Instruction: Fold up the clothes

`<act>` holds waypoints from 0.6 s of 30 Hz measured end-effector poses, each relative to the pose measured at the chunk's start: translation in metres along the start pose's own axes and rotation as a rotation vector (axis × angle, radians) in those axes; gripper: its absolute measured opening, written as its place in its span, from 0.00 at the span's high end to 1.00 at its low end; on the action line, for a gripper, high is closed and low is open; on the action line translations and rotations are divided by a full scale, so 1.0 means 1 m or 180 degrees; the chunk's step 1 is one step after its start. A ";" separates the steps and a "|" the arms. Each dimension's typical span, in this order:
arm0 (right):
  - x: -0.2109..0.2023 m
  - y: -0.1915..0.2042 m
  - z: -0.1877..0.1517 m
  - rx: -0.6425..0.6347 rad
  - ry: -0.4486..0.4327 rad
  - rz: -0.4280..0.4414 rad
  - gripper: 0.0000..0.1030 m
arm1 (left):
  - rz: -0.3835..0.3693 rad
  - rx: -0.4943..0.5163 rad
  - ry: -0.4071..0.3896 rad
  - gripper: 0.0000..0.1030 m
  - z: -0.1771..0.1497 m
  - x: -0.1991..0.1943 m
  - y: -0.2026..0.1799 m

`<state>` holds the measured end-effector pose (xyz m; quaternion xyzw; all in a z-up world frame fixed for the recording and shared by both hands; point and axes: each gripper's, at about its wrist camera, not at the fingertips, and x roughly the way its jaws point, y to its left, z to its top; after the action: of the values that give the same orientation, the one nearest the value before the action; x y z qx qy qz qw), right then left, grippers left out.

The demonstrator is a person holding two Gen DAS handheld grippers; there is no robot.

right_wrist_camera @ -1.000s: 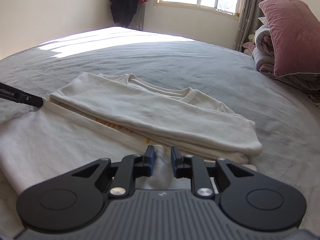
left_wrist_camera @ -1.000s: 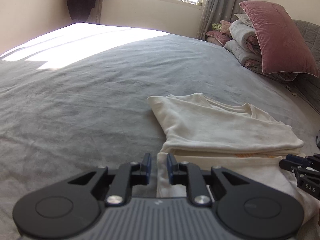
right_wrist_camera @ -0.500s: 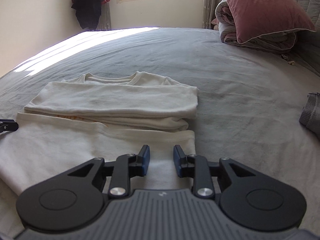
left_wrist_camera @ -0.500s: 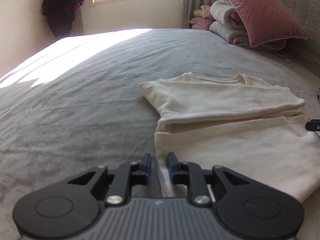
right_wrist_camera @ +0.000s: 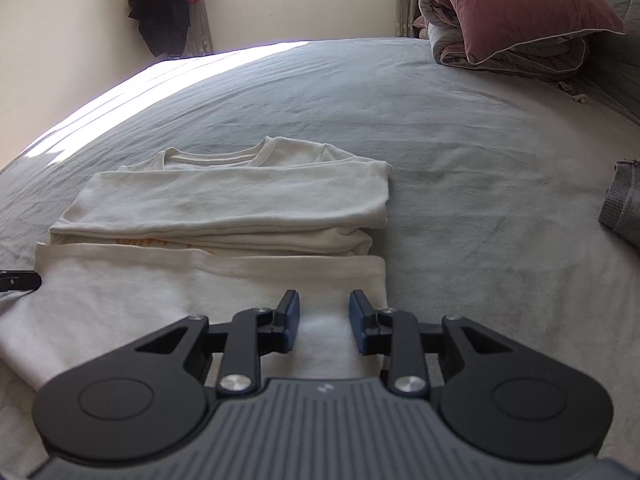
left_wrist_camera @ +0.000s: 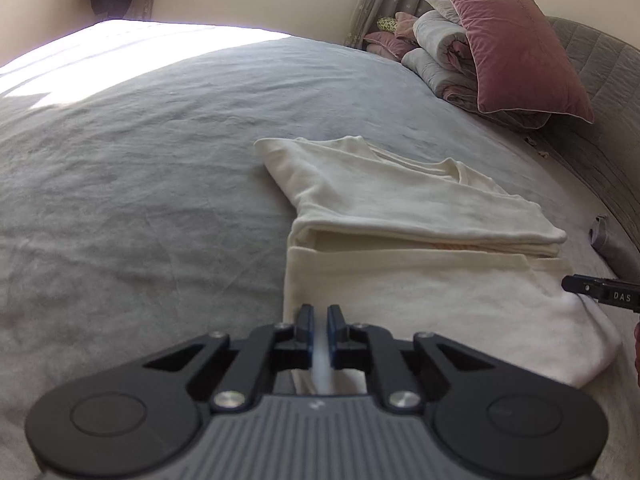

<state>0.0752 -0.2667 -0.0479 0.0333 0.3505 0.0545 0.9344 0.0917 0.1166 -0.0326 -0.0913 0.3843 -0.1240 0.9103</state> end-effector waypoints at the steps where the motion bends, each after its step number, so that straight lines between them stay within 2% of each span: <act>1: 0.000 -0.003 0.000 0.0052 0.0017 0.0008 0.72 | -0.0001 -0.0026 -0.0007 0.93 0.001 -0.002 0.002; 3: -0.008 -0.009 0.001 0.0189 0.0026 0.0047 0.71 | -0.0004 -0.0079 -0.0019 0.93 0.003 -0.007 0.005; 7: -0.025 -0.014 0.002 0.0270 0.0089 0.0082 0.67 | 0.0007 -0.0154 0.0028 0.80 0.010 -0.018 0.021; 9: -0.033 -0.018 0.000 0.0361 0.0152 0.0137 0.66 | -0.0126 -0.0383 0.0134 0.72 0.012 -0.022 0.035; 10: -0.037 -0.020 -0.002 0.0429 0.0209 0.0149 0.64 | -0.0267 -0.0542 0.0235 0.67 0.012 -0.025 0.043; 12: -0.045 -0.025 -0.005 0.0574 0.0357 0.0116 0.62 | -0.0446 -0.0751 0.0352 0.67 0.010 -0.035 0.053; 15: -0.061 -0.038 -0.012 0.0938 0.0530 0.0102 0.61 | -0.0586 -0.0852 0.0372 0.65 0.008 -0.058 0.061; 18: -0.074 -0.049 -0.020 0.1341 0.0605 0.0210 0.61 | -0.0764 -0.1258 0.0412 0.59 0.004 -0.076 0.072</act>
<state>0.0107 -0.3243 -0.0194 0.2338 0.4392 0.0136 0.8673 0.0539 0.2078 0.0029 -0.3047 0.4450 -0.1593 0.8269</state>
